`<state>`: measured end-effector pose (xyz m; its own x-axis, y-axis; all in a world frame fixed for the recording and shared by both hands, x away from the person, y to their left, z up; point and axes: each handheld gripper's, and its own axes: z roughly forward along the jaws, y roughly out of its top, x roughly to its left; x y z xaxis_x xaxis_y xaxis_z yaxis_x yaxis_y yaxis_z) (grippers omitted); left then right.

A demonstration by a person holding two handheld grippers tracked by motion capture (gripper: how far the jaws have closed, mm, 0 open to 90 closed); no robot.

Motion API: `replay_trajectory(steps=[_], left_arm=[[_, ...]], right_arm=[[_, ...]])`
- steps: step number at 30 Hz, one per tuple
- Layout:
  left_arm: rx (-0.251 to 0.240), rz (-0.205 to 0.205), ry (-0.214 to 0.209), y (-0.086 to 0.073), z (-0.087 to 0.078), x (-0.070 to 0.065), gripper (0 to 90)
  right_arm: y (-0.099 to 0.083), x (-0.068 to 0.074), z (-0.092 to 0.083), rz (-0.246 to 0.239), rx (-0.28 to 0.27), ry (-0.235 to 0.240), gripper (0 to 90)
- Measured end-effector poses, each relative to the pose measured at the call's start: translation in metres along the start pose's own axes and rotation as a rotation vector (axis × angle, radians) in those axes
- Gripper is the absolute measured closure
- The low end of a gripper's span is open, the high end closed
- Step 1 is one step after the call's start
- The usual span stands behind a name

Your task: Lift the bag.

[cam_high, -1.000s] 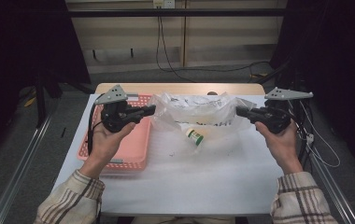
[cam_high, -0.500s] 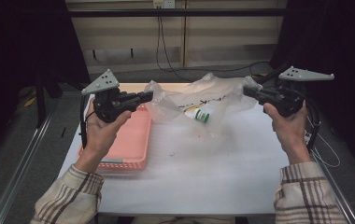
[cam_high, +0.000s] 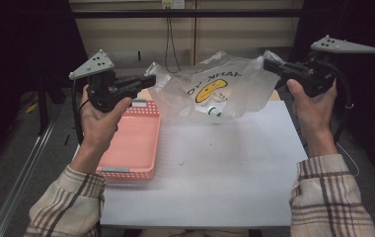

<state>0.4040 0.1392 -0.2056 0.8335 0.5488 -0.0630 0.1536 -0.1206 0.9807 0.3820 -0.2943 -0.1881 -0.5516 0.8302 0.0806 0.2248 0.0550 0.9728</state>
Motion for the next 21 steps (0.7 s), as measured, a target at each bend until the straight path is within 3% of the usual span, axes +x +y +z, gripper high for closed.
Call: replay_trajectory(steps=[5,10,21], left_arm=[[-0.018,0.02,0.005,0.013,0.0,-0.005,90.0],[-0.018,0.031,0.043,0.025,-0.003,-0.003,90.0],[-0.032,-0.017,0.079,0.032,-0.009,0.015,90.0]], right_arm=[[0.016,0.001,0.003,-0.009,-0.021,-0.004,90.0],[0.026,-0.001,0.008,-0.012,-0.032,-0.005,90.0],[0.046,-0.011,0.014,0.005,-0.038,-0.037,90.0]])
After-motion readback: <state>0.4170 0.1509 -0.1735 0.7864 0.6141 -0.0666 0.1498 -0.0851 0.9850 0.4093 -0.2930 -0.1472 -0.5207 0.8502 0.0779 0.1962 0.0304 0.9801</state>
